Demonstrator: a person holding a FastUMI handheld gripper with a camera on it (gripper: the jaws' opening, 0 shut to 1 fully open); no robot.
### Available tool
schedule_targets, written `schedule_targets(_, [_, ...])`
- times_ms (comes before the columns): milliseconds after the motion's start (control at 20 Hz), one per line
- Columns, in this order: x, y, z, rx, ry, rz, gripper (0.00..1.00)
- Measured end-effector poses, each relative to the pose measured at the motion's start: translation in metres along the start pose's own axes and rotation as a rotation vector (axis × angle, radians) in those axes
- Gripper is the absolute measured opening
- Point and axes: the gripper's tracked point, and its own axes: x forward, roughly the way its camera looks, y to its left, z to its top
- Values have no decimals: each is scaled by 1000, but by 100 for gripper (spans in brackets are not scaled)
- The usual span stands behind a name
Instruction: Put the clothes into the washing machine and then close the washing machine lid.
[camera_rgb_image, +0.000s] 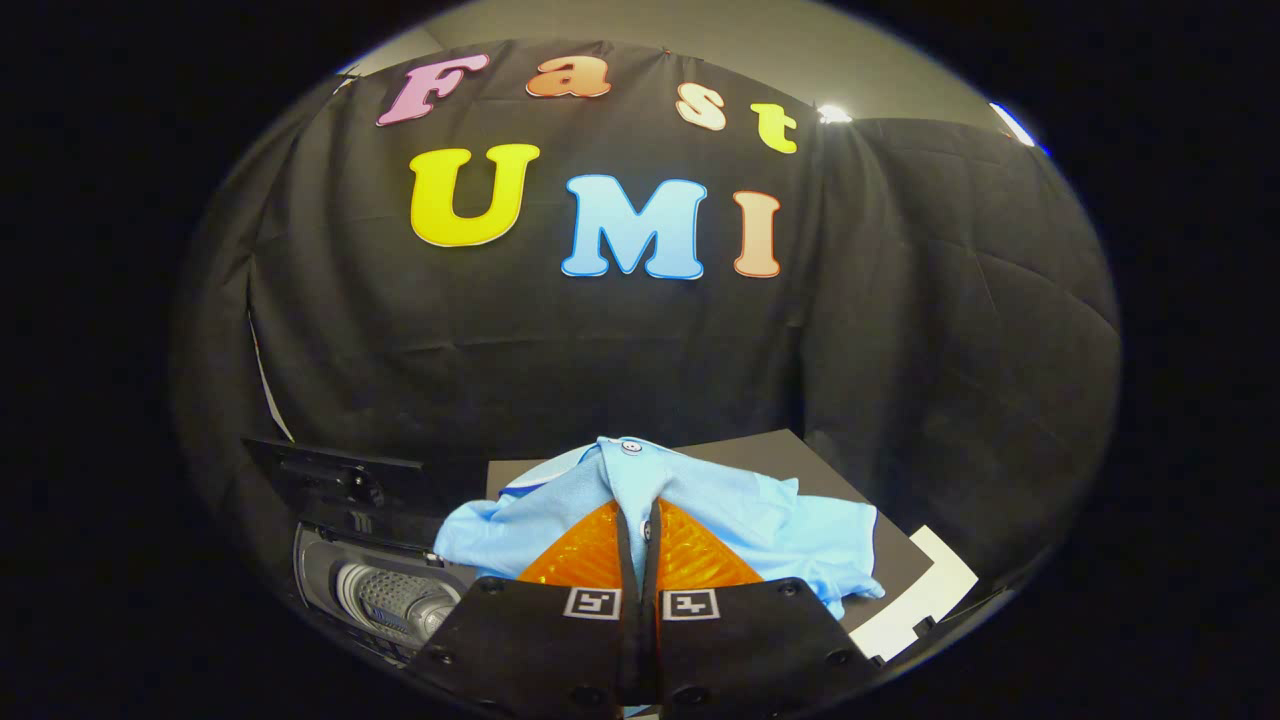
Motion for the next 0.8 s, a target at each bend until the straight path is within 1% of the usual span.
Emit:
schedule_targets(500, [-40, 85, 4, -35, -40, 33, 1])
schedule_targets(800, [-55, 136, 9, -57, -74, 54, 1])
